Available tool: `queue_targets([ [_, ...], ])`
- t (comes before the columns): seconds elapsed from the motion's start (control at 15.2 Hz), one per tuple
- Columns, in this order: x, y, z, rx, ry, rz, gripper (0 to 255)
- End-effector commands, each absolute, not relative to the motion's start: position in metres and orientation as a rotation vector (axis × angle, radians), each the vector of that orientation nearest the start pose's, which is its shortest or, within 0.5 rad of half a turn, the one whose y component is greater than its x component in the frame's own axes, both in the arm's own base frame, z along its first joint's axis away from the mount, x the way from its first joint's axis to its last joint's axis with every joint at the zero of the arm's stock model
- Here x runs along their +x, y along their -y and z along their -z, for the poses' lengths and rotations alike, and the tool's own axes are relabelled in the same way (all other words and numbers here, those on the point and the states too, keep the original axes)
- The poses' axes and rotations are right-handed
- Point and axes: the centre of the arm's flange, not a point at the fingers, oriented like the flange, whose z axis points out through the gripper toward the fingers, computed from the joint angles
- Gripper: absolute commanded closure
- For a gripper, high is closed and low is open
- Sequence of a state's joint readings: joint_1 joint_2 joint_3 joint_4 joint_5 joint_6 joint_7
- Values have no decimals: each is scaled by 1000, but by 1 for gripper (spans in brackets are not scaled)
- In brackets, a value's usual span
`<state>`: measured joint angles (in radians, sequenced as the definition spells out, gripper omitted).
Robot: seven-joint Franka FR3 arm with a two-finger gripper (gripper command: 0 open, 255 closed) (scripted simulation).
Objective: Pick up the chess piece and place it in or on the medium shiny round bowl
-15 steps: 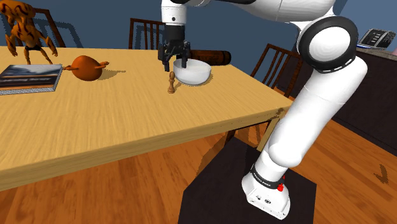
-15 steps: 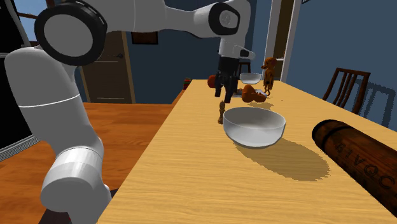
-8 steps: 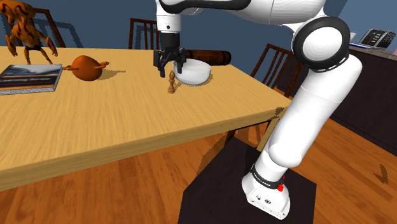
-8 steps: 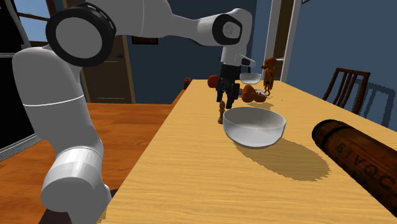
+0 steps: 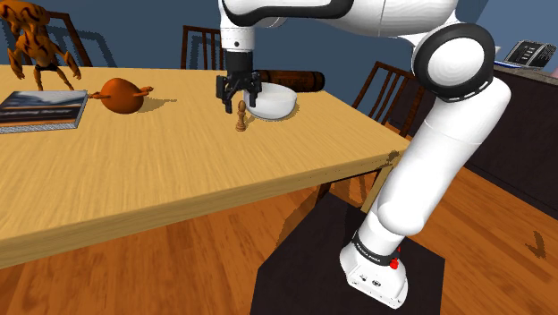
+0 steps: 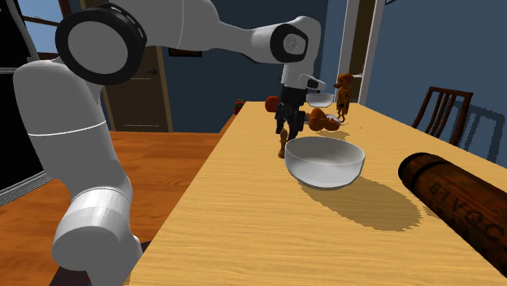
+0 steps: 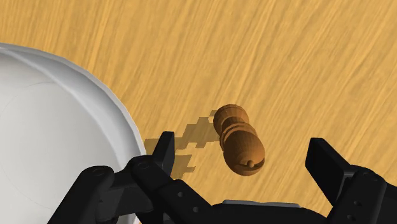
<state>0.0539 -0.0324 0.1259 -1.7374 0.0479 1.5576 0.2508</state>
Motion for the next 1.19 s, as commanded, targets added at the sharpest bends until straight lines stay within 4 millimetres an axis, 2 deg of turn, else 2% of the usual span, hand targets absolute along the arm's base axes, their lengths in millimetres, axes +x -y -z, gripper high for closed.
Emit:
queue_targets([
  [0.0,525,-102,-563,-3119,-116,-240,0],
  [0.07,525,-102,-563,-3119,-116,-240,255],
  [0.66,525,-102,-563,-3119,-116,-240,255],
  [1.12,525,-102,-600,-3119,-116,-240,255],
])
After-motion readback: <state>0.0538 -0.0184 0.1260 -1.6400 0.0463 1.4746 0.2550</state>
